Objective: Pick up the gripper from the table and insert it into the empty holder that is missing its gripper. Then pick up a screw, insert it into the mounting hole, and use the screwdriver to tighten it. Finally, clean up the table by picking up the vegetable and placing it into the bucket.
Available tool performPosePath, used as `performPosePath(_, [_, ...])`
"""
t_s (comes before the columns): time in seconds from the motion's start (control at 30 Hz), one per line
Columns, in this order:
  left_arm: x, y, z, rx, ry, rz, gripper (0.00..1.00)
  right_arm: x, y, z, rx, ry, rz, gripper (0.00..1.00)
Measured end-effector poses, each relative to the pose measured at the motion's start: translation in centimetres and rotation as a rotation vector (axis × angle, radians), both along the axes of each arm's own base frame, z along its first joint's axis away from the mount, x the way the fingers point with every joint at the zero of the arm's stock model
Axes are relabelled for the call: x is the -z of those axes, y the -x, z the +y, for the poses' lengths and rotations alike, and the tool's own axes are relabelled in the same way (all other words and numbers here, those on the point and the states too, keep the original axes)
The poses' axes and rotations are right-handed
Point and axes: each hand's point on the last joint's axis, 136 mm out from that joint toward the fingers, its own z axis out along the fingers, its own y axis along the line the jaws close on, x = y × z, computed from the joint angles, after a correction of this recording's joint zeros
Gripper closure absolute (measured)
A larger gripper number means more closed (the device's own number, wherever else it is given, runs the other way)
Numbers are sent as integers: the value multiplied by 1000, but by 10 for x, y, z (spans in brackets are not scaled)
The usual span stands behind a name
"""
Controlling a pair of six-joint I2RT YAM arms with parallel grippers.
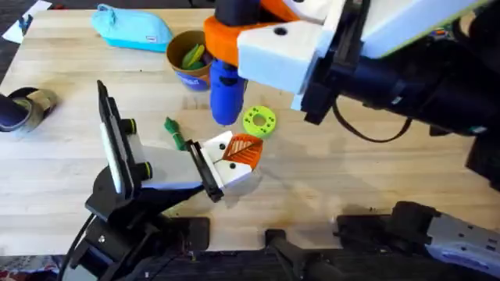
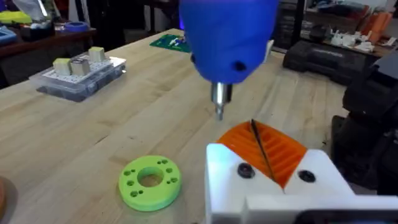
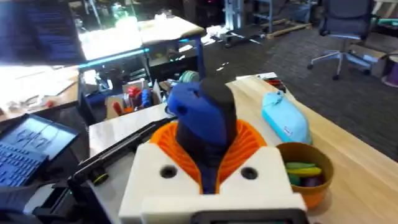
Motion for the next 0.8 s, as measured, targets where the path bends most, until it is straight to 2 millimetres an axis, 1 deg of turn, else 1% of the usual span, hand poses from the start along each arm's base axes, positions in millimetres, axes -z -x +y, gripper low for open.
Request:
performPosePath(0.13, [0,0,0,0,0,0,986,5,4,8,-46,7,14,922])
performPosePath(0.3, [0,0,0,0,0,0,986,14,4,16,-75,14,62,922])
performPosePath(0.57, [0,0,0,0,0,0,986,15,6,17,-89,5,86,922])
performPosePath(0.8, [0,0,0,0,0,0,986,22,7,17,-91,23,114,922])
